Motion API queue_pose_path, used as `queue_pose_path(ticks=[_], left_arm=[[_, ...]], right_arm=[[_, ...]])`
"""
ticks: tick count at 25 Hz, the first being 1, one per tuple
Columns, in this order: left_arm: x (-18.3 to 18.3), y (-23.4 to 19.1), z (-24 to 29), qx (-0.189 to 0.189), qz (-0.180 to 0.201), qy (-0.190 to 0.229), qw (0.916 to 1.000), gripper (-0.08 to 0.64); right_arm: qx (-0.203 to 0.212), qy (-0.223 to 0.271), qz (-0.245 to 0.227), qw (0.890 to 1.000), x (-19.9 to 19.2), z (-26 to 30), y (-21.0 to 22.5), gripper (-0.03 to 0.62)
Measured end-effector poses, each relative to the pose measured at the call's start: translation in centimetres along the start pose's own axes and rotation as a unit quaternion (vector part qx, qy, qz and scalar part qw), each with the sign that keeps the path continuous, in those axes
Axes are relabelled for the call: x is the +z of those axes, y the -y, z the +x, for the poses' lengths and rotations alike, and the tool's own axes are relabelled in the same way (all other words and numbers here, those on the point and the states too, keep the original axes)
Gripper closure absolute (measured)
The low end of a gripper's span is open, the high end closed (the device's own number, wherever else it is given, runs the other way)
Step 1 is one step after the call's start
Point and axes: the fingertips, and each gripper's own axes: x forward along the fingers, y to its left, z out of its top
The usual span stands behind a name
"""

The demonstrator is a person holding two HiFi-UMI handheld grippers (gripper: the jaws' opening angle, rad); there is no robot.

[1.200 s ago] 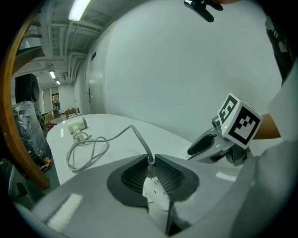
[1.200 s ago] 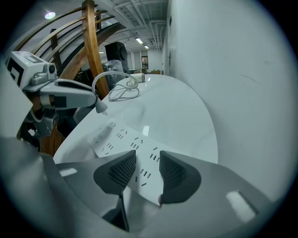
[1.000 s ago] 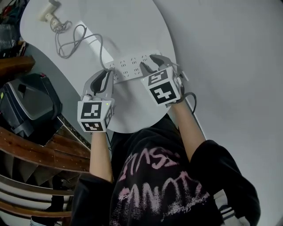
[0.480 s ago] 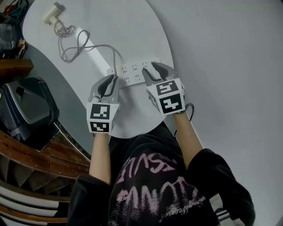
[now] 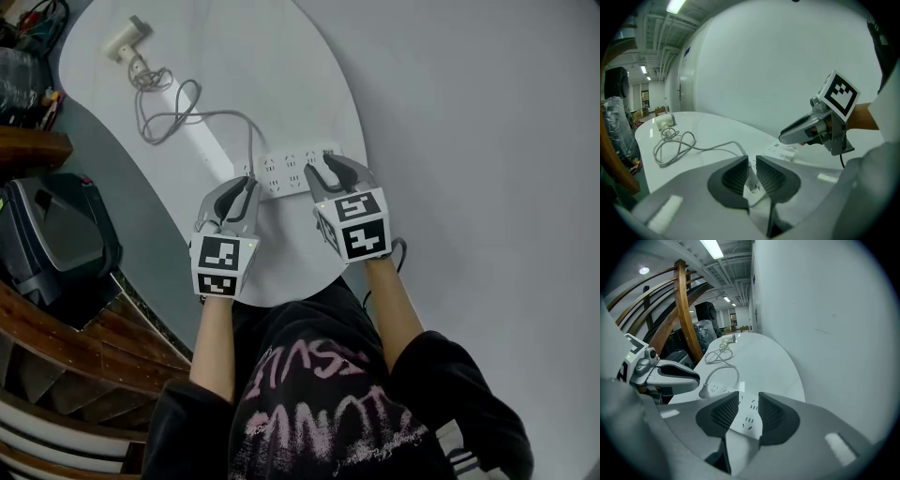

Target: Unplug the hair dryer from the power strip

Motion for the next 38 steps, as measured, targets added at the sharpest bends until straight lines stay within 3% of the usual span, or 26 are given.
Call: queue_pose_path(ticks=[8,13,20,26,38], left_arm=[[0.9,-1.4,-2.2,-0.009,0.008,0.034,0.9994,0.503],[2.3,-2.3,-4.1,0.008,0.015,0.057,0.9982,0.541],[3.7,-0.4,-6.1,0.041,0.022,0.068,0.9966,0.551],[4.6,1.0,-7.8,0.076,0.019,0.071,0.9944,0.551],[7.1,2.3,-11.9,0.130,0.055,0.117,0.9830,0.551]], right_arm=[[-0.037,0.068,0.022,0.997,2.4,-2.1,-1.0,0.459],[-0.053,0.131,0.027,0.990,4.2,-5.2,-1.1,0.496],[-0.042,0.166,0.032,0.985,4.1,-7.8,-0.4,0.569],[-0.019,0.186,0.022,0.982,3.7,-9.4,-1.0,0.571],[-0.002,0.243,0.000,0.970,5.2,-13.5,-1.4,0.571]])
